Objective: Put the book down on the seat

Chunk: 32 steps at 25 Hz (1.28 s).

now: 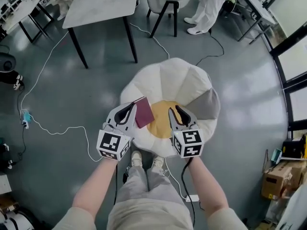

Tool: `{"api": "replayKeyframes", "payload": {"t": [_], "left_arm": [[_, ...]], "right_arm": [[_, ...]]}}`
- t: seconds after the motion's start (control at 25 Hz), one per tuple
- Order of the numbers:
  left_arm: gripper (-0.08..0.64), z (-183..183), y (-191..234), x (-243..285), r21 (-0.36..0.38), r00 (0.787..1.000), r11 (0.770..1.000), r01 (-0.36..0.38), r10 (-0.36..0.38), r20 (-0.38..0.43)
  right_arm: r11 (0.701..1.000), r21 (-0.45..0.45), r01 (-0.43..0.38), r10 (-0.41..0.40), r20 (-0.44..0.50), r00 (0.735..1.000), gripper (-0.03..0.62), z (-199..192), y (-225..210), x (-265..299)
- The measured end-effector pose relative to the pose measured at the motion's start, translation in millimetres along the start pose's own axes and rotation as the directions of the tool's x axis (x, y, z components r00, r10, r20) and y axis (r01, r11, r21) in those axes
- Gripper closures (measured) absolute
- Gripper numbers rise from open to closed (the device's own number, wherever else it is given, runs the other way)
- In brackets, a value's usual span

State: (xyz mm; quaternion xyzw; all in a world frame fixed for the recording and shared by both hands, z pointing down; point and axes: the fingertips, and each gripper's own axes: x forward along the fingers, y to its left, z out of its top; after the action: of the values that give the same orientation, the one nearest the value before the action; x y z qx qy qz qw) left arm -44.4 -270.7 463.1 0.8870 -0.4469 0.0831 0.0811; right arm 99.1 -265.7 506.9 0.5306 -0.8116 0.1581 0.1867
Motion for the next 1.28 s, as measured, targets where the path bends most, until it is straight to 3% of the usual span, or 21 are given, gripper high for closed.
{"api": "replayKeyframes", "payload": {"t": [0.28,0.44,0.52,0.8,0.92,1.04,1.28], "left_arm": [[0.555,89.7,-22.8,-42.9,0.049,0.996,0.998,0.028,-0.032,0.078],[0.555,132.5,-30.6,-62.8,0.026,0.993,0.999,0.033,-0.035,0.112],[0.555,158.1,-34.9,-75.2,0.019,0.989,0.999,0.034,-0.036,0.140],[0.555,228.3,-52.8,-119.5,0.093,0.970,0.994,0.048,-0.069,0.234],[0.555,244.2,-57.8,-139.4,0.124,0.961,0.992,0.023,-0.056,0.271],[0.555,245.8,-69.5,-157.0,0.132,0.955,0.990,0.037,-0.075,0.288],[0.555,229.3,-90.7,-173.6,0.120,0.957,0.989,0.084,-0.114,0.268]], "right_arm": [[0.999,-0.035,-0.006,0.011,0.163,0.987,0.541,98.5,15.4,-71.0],[0.999,-0.049,-0.004,0.017,0.260,0.966,0.566,147.9,23.5,-113.3],[0.998,-0.059,-0.008,0.025,0.302,0.953,0.566,167.8,28.6,-135.4],[0.992,-0.126,-0.019,0.068,0.405,0.912,0.568,215.5,54.6,-202.5],[0.988,-0.154,0.003,0.065,0.438,0.897,0.580,229.0,63.8,-226.5],[0.993,-0.114,-0.013,0.063,0.454,0.889,0.591,227.4,70.4,-242.7],[0.995,-0.077,-0.063,0.091,0.437,0.895,0.592,204.8,80.7,-252.1]]}}
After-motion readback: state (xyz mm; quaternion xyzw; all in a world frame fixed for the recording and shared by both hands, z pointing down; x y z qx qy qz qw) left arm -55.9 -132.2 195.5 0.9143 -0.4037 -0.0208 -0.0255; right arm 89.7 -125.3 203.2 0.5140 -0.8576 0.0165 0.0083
